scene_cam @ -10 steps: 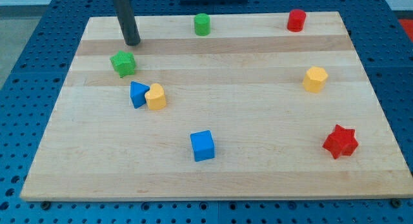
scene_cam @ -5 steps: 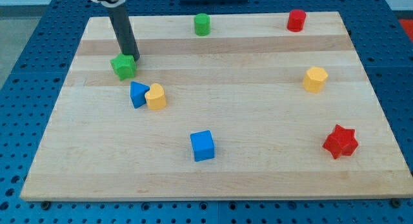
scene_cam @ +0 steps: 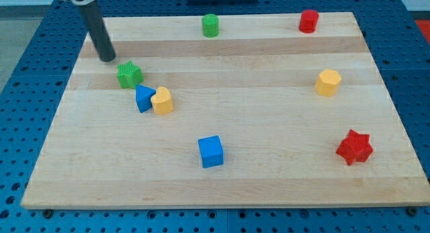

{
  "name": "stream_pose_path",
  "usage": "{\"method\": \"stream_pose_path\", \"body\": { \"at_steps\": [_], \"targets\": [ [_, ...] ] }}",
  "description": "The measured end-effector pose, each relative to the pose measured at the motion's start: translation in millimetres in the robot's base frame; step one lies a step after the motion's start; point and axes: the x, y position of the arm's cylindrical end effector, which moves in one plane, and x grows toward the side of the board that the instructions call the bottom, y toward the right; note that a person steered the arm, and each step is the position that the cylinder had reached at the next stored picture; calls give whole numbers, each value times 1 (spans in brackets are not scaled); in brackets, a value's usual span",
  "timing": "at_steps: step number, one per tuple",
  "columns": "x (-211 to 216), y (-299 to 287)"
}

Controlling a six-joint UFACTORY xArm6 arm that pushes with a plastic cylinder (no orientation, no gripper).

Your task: Place the green star to the top of the yellow heart

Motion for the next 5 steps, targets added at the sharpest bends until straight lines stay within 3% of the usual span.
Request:
{"method": "stream_pose_path", "body": {
  "at_steps": [1,4,5],
  "targets": [
    [39,1],
    [43,91],
    [46,93]
  ]
}}
